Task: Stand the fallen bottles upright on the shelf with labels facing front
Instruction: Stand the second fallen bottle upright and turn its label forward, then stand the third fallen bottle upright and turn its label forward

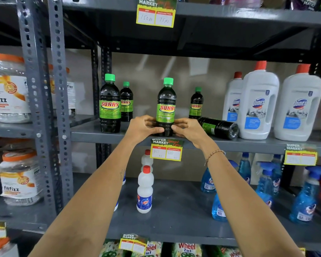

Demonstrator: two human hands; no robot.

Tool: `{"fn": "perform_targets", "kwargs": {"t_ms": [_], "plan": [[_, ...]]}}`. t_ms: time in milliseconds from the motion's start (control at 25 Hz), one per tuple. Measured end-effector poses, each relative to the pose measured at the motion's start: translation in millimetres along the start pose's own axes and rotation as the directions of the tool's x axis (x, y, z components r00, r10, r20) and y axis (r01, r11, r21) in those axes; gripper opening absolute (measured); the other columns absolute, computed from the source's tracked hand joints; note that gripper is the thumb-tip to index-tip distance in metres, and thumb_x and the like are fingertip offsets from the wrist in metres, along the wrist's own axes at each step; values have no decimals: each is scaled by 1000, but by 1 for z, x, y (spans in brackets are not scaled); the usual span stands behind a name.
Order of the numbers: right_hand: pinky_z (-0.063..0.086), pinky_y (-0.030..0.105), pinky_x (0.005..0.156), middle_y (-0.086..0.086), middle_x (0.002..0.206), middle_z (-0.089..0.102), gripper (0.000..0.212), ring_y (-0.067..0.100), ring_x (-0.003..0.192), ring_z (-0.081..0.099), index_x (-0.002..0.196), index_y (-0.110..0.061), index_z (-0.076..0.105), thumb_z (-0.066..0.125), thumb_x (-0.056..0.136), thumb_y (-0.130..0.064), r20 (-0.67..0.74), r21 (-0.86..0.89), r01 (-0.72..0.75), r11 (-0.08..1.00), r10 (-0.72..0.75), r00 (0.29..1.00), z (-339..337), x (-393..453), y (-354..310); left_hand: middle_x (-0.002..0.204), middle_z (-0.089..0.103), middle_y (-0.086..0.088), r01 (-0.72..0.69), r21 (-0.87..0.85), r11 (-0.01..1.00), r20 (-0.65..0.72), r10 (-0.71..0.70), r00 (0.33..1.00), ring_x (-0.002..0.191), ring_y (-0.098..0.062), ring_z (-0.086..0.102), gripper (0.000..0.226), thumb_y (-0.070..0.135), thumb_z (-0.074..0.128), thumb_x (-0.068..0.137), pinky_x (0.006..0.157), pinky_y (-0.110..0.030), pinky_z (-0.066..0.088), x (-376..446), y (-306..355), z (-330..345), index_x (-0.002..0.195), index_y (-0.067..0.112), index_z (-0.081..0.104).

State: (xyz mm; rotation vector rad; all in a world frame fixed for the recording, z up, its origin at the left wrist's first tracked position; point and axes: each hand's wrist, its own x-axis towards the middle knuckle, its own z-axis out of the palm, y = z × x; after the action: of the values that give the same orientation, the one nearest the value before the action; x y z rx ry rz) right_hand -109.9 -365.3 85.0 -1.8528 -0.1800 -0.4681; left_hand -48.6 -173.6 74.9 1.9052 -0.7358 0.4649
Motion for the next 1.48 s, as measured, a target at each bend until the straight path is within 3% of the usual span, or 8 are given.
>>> {"fn": "perform_targets", "kwargs": {"t_ms": [120, 280, 560, 720, 840, 1120, 1240, 1480], "plan": [[56, 32, 87, 10, 103, 65, 26, 25, 103, 65, 113, -5, 60, 64, 88, -8, -85, -8, 1, 1000, -1, 996, -3, -4, 0, 94, 68, 1, -18, -80, 997, -144, 7, 990, 79, -2, 63, 45, 34, 79, 74, 70, -10, 49, -12, 2, 6, 108, 8, 65], [58, 31, 79, 8, 90, 69, 12, 21, 86, 69, 100, -5, 64, 60, 90, -10, -299, -133, -17, 991, -24, 954, -18, -12, 0, 71, 58, 0, -188, -35, 982, -508, 144, 849, 64, -10, 53, 33, 33, 52, 97, 61, -19, 38, -47, -2, 36, 78, 7, 59], [45, 21, 82, 8, 97, 75, 17, 18, 88, 67, 92, -8, 73, 58, 86, -11, -534, -545, -40, 838, -310, 787, -81, -17, -24, 89, 58, -8, -487, 301, 820, -155, 546, 824, 83, -22, 50, 16, 15, 47, 96, 75, -33, 41, -52, 32, 128, 92, 5, 59], [46, 34, 87, 17, 108, 70, 34, 34, 104, 61, 101, 1, 67, 55, 90, -29, -404, -758, -221, 614, -177, 897, -113, -3, -29, 109, 65, -9, -382, 614, 691, -124, 563, 817, 104, -27, 59, 32, 25, 40, 98, 94, -37, 42, -32, 40, 161, 109, 5, 63], [45, 35, 82, 20, 114, 63, 55, 36, 104, 58, 108, 3, 59, 52, 90, -49, -208, -890, -200, 411, 27, 978, -121, 3, -29, 103, 66, -9, -291, 755, 587, -84, 527, 845, 95, -30, 60, 40, 34, 35, 99, 90, -39, 39, -28, 34, 174, 107, 7, 63], [43, 33, 77, 5, 97, 59, 59, 25, 90, 55, 95, -16, 50, 71, 66, -62, -125, -927, -156, 342, 109, 986, -128, 2, -14, 88, 60, -8, -204, 826, 525, -115, 512, 851, 81, -29, 55, 34, 33, 35, 99, 78, -39, 39, -30, 36, 182, 96, 9, 59], [43, 31, 72, 8, 103, 65, 51, 27, 89, 57, 99, -13, 56, 76, 66, -47, -143, -904, -139, 405, 19, 989, -131, -1, -8, 85, 58, -7, -202, 826, 527, -122, 515, 848, 79, -29, 53, 34, 33, 35, 99, 78, -38, 38, -34, 36, 184, 94, 9, 59], [37, 30, 68, 7, 90, 55, 55, 24, 84, 51, 102, -2, 55, 65, 77, -50, -393, -598, -140, 789, -137, 909, -131, -16, 9, 86, 58, -7, -196, 817, 542, -140, 517, 845, 78, -29, 52, 36, 34, 32, 99, 77, -38, 36, -30, 35, 184, 93, 9, 59]]}}
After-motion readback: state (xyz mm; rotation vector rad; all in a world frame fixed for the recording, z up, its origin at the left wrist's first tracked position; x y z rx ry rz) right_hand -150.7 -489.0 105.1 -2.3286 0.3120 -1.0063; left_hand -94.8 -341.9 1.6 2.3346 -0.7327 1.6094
